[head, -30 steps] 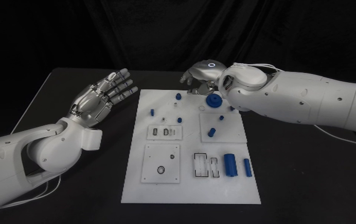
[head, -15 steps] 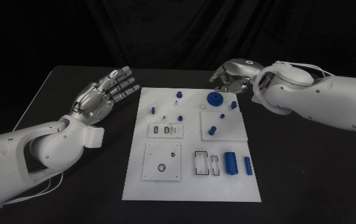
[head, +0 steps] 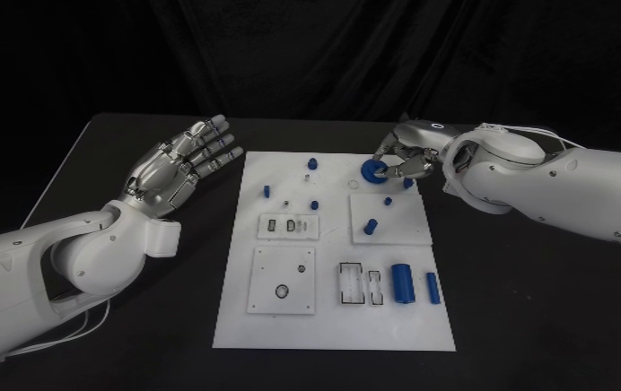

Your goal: Assemble the parts on the task board

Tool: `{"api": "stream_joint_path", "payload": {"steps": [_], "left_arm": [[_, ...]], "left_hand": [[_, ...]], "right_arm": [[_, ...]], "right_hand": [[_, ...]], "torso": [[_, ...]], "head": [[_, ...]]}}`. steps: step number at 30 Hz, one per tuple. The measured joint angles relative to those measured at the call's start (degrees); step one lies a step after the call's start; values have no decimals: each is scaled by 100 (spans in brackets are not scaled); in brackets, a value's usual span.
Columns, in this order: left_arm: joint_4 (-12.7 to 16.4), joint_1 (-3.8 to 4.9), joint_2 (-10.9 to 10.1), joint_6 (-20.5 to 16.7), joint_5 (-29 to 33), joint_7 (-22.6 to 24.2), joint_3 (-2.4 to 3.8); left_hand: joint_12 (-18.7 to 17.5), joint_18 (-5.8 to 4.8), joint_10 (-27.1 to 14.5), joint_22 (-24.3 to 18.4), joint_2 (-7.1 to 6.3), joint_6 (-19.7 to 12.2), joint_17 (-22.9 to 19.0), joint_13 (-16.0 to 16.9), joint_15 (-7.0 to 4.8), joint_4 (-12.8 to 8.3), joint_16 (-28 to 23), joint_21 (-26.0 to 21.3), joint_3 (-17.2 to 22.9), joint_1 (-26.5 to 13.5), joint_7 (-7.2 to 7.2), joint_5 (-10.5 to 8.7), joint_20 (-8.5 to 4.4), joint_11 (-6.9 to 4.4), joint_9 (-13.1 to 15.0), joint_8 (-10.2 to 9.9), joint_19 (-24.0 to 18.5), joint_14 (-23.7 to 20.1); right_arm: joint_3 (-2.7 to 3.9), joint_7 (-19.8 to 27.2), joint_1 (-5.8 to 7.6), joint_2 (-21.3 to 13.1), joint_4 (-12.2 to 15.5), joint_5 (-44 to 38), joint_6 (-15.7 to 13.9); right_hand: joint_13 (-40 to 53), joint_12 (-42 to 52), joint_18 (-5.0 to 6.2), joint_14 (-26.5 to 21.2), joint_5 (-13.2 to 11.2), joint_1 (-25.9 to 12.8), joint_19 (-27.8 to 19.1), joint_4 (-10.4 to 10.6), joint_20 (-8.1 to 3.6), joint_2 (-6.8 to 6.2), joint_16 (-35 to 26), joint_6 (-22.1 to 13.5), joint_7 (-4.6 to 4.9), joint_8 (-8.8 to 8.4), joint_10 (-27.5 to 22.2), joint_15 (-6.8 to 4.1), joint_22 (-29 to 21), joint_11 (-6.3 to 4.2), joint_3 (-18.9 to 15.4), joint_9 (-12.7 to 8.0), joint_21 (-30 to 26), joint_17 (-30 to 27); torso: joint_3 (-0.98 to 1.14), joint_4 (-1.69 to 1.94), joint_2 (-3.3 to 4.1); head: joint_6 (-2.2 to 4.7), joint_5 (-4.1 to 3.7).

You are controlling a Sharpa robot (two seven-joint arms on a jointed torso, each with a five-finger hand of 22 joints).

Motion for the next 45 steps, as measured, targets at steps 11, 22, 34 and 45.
{"api": "stream_joint_path", "payload": {"steps": [11,22,34,45], "left_arm": [[-27,-1,6,20,1,0,0],[-33,-4,8,44,2,0,0],[-61,-7,33,68,4,0,0],[-86,-12,48,96,4,0,0]], "left_hand": [[0,0,0,0,23,0,0,-1,0,0,0,0,0,-23,0,0,0,0,0,0,0,0],[0,-1,0,0,23,0,0,-1,0,0,0,0,0,-23,0,0,0,0,-1,0,0,0],[0,-1,0,-1,23,0,0,-2,0,1,0,0,-1,-23,0,0,0,0,-1,0,0,0],[0,-1,0,-1,23,0,0,-3,0,1,0,0,-1,-23,0,0,0,0,-1,0,0,0]], "right_arm": [[1,-130,-57,64,-51,-316,110],[4,-254,-92,105,-89,-509,190],[7,-384,-120,162,-176,-640,239],[26,-376,-121,236,-259,-696,199]], "right_hand": [[-1,150,1,0,-68,-17,20,-58,-20,-22,65,-577,-79,-28,20,0,0,-21,-120,-164,113,-1],[-1,150,2,0,140,221,41,-251,-41,24,65,-668,-112,-28,20,-1,-1,-63,-52,-164,112,-1],[-1,149,3,-17,278,343,20,-354,-62,40,65,-653,-119,3,40,-17,-1,-83,4,-135,106,-2],[-2,149,3,-8,521,235,32,-321,-74,167,64,-117,101,220,28,-26,-2,-94,100,-19,41,-2]], "torso": [[-3,-2,-2],[-8,-6,-6],[-7,-5,-7],[-3,-2,-4]], "head": [[-40,-17],[-71,-7],[-81,-9],[-70,-1]]}}
